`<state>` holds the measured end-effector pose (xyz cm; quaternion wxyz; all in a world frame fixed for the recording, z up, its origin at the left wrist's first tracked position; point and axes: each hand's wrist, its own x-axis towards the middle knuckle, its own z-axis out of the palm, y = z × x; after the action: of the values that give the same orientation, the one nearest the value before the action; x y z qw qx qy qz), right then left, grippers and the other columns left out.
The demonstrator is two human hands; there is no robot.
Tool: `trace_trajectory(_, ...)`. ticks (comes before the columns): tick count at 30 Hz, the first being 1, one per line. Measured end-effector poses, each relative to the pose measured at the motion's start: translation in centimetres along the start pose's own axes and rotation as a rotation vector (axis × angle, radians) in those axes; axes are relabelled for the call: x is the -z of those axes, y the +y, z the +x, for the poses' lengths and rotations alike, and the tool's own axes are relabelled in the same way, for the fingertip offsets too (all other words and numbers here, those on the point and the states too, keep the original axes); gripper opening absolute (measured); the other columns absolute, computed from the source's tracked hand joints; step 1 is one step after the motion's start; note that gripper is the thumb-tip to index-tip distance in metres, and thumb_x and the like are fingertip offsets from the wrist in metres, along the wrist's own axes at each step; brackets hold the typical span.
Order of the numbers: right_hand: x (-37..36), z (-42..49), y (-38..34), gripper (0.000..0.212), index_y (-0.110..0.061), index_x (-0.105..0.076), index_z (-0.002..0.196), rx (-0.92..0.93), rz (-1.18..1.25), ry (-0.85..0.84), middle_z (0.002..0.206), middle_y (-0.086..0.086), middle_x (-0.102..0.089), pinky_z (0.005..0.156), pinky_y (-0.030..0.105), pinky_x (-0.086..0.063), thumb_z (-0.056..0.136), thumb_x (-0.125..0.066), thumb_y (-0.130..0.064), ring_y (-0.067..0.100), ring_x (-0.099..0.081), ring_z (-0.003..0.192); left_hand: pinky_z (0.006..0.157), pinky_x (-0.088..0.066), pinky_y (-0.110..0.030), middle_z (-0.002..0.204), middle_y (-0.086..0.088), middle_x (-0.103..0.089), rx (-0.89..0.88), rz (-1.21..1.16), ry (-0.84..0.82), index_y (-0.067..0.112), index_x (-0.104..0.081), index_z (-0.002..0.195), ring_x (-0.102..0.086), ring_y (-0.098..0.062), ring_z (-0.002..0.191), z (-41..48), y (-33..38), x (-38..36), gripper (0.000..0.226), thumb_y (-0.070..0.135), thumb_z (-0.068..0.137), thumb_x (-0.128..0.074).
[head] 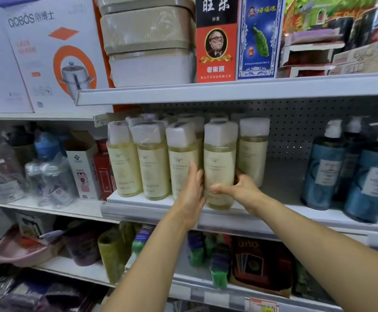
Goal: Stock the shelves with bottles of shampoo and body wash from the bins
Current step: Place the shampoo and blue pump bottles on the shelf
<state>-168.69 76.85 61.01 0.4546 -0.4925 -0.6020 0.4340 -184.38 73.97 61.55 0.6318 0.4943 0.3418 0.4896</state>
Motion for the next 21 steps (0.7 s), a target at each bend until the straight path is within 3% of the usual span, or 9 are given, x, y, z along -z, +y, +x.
trace_trajectory(4,0.1,0.6,-0.3,0.098,-0.024,-0.052,0.135,-0.011,-0.013,-0.052,0.120,-0.004,-0.069,0.100,0.039,-0.052,0.047,-0.094,-0.035,0.015,-0.065,0.112,0.121,-0.029,-0.041,0.146,0.007,-0.054,0.001,-0.029,0.017,0.026,-0.036,0.153,-0.048,-0.009,0.135,0.3,-0.2,0.0,0.078,0.073,0.095,-0.018)
trace_trajectory(13,-0.3,0.6,0.0,0.078,-0.018,-0.052,0.136,-0.036,-0.077,-0.040,0.123,-0.001,-0.067,0.102,0.038,-0.050,0.068,-0.089,-0.019,0.016,-0.062,0.116,0.122,-0.026,-0.041,0.151,0.000,-0.047,0.018,-0.086,0.118,0.020,-0.034,0.154,-0.043,-0.014,0.140,-0.3,0.0,-0.6,0.077,0.070,0.097,-0.018)
trace_trajectory(17,-0.5,-0.4,0.1,0.076,-0.016,-0.047,0.139,-0.036,-0.156,0.021,0.129,-0.002,-0.062,0.103,0.036,-0.047,0.073,-0.085,-0.015,0.016,-0.058,0.120,0.119,-0.027,-0.038,0.151,-0.001,-0.048,0.047,-0.105,0.231,0.017,-0.040,0.151,-0.042,-0.014,0.140,-1.0,0.0,-1.3,0.073,0.066,0.099,-0.027)
trace_trajectory(21,0.4,-1.9,0.3,0.060,-0.011,-0.047,0.137,-0.048,-0.200,0.084,0.128,0.003,-0.062,0.104,0.038,-0.048,0.084,-0.074,-0.009,0.019,-0.059,0.118,0.117,-0.031,-0.042,0.148,-0.001,-0.051,0.057,-0.166,0.342,0.013,-0.042,0.149,-0.043,-0.015,0.139,-2.2,-0.3,-2.5,0.061,0.052,0.102,-0.040)
